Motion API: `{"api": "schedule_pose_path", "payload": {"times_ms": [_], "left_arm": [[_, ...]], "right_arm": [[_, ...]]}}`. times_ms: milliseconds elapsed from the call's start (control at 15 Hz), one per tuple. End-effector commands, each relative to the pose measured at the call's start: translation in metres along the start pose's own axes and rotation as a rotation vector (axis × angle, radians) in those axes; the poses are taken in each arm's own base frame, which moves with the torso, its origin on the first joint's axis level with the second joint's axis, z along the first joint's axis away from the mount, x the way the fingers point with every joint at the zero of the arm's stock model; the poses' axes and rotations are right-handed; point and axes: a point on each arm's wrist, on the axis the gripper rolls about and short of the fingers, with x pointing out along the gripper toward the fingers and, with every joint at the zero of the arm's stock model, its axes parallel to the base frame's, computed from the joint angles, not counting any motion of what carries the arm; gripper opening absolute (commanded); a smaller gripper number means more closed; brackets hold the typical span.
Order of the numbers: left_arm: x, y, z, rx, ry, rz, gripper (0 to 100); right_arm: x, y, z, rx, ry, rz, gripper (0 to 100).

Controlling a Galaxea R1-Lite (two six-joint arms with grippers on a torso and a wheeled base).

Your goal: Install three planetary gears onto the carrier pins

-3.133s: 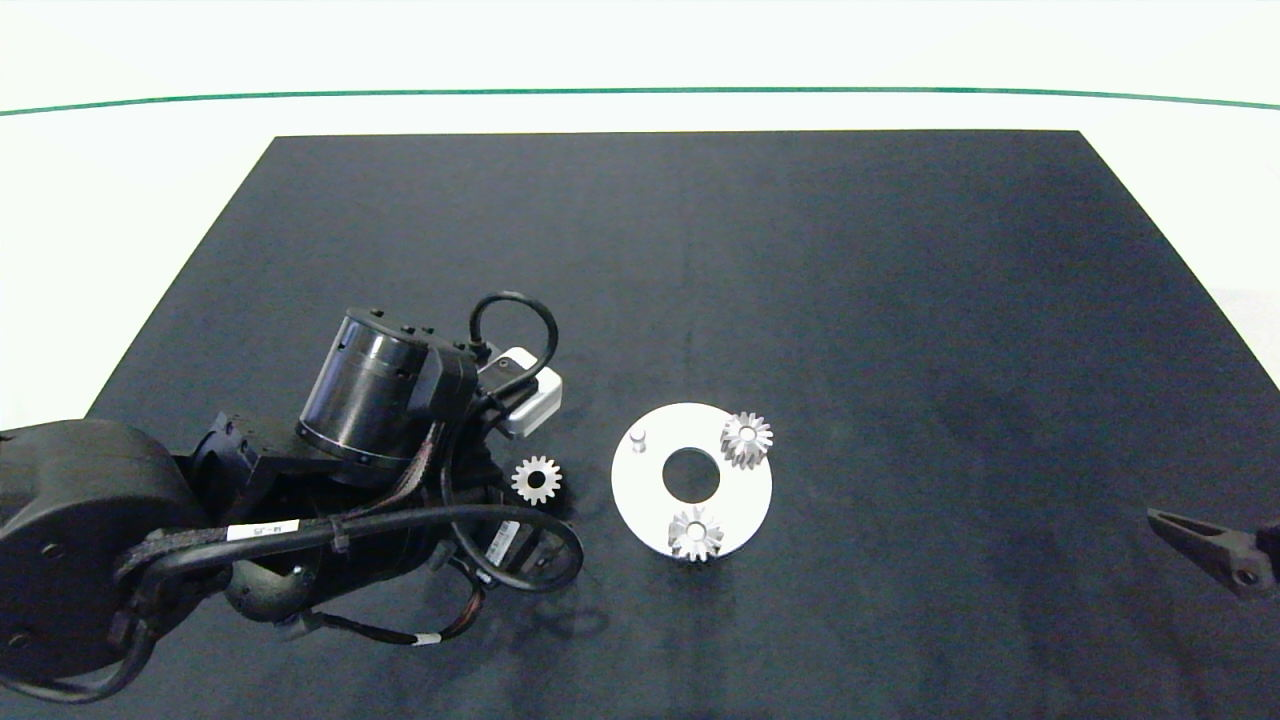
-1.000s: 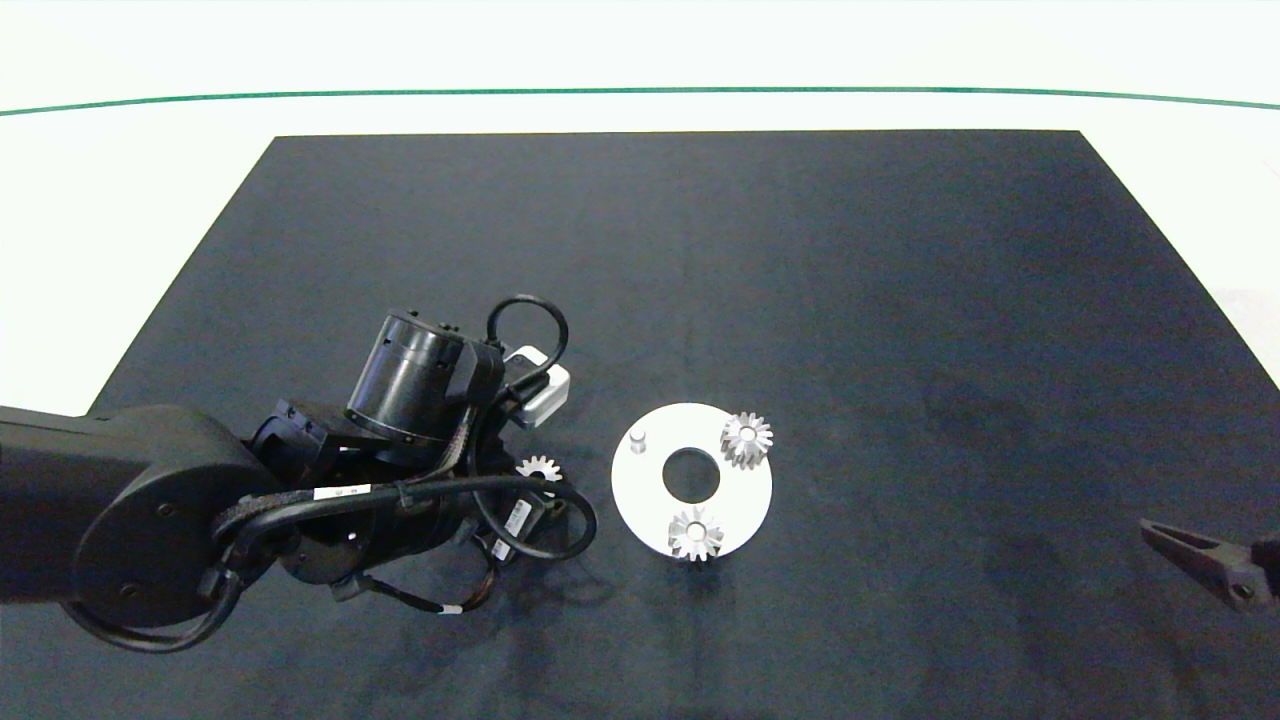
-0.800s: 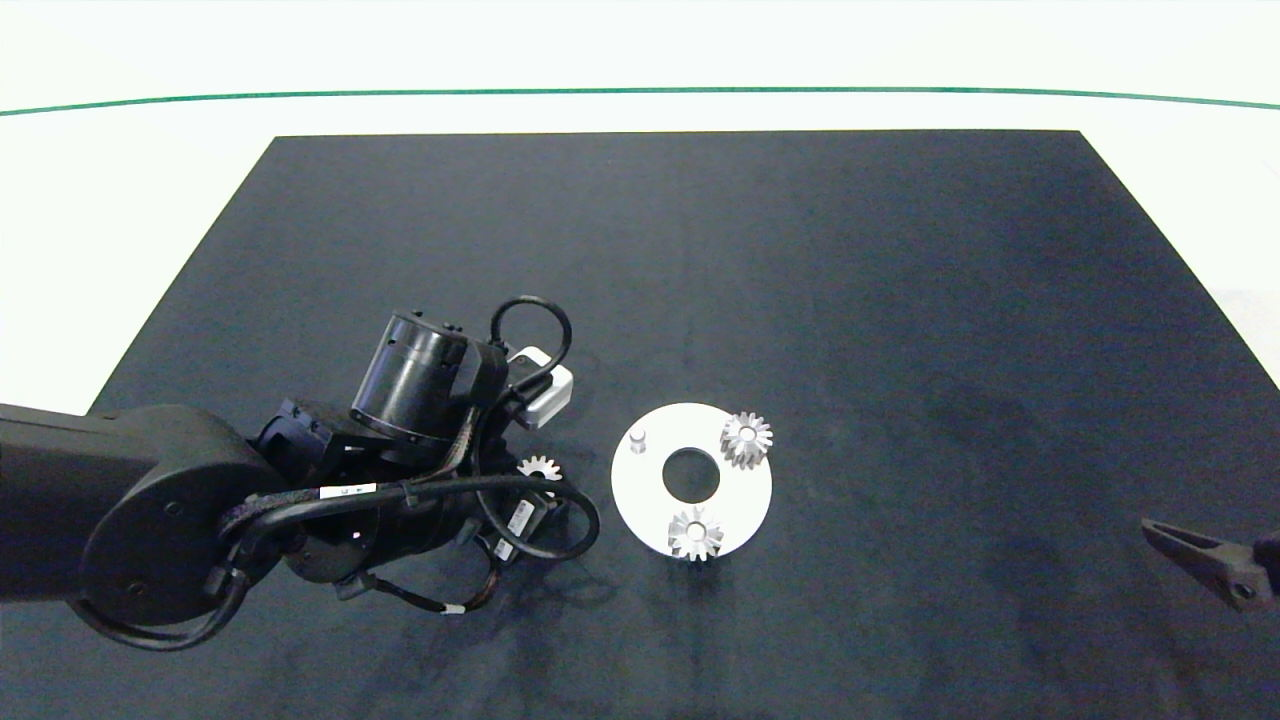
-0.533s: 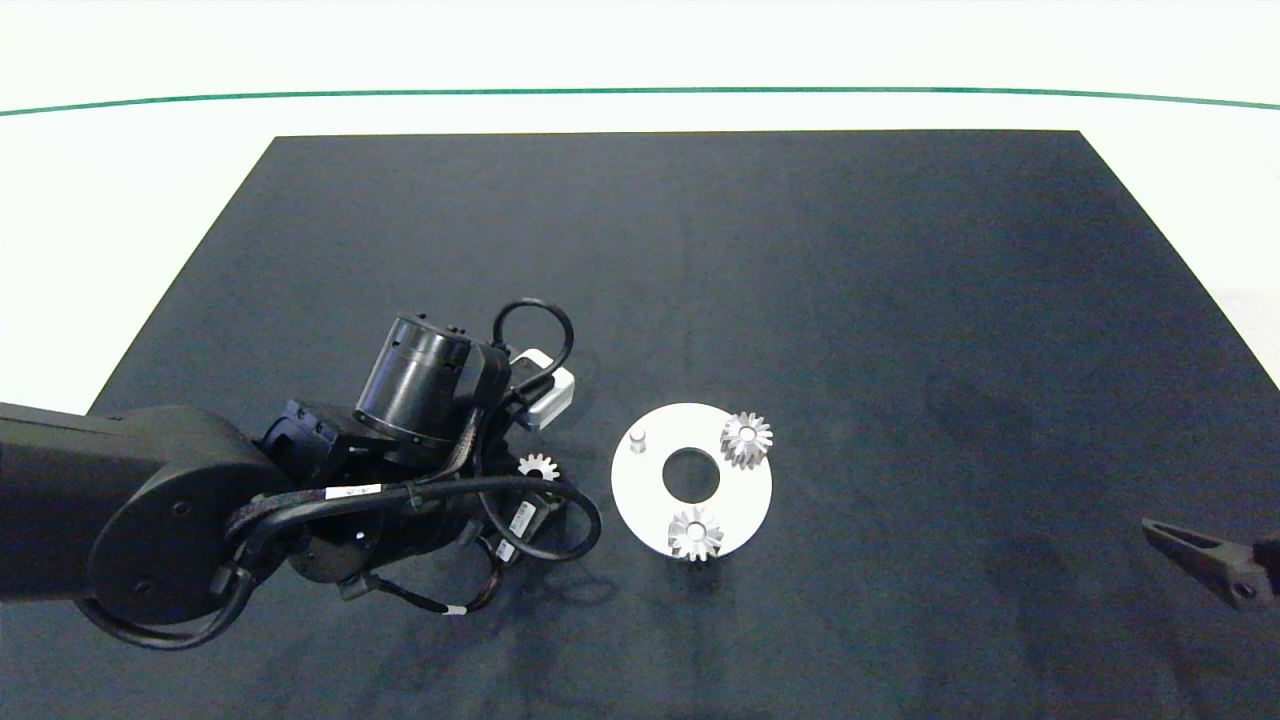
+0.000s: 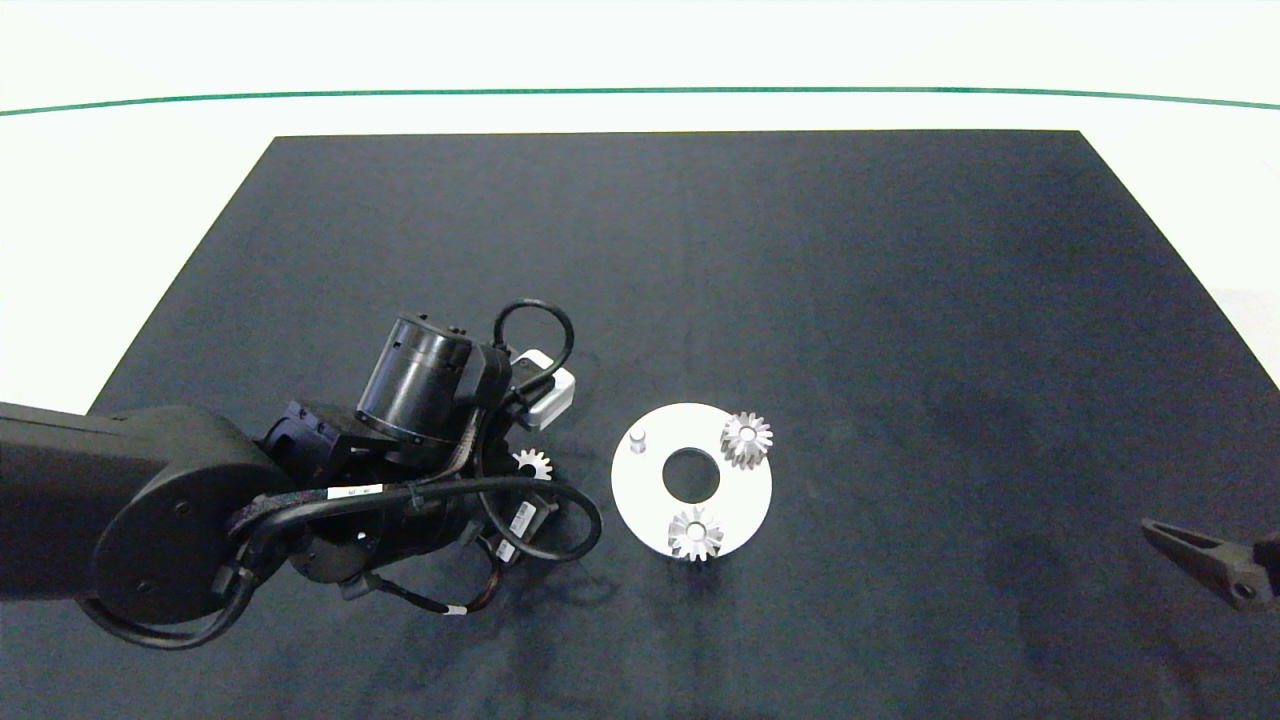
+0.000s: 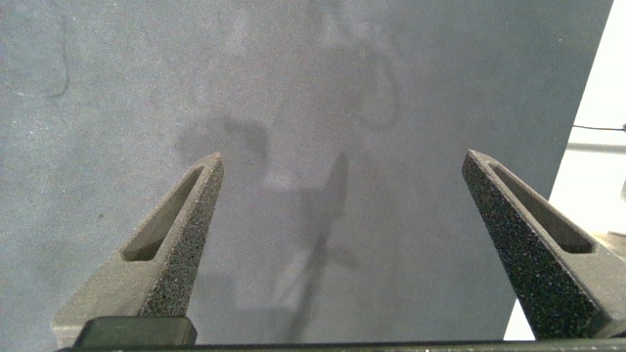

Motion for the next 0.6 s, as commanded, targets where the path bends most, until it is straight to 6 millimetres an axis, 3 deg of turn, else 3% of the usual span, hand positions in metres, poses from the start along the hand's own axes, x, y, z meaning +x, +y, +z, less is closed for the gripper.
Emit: {"api": "schedule_pose_path", "payload": {"times_ms": [67,600], "left_arm": [[0.0,0.0001,-0.0001,0.001,-0.001,0.002,40],[-0.0005,-0.0003,-0.0006,0.007,0.002,0.0,23]], "right_arm": [[0.0003,0.0003,-0.0002,-0.004,0.003,-0.001,100],[0.0016,0.0009,-0.0004,-0.006,0.009,0.0,100]]}}
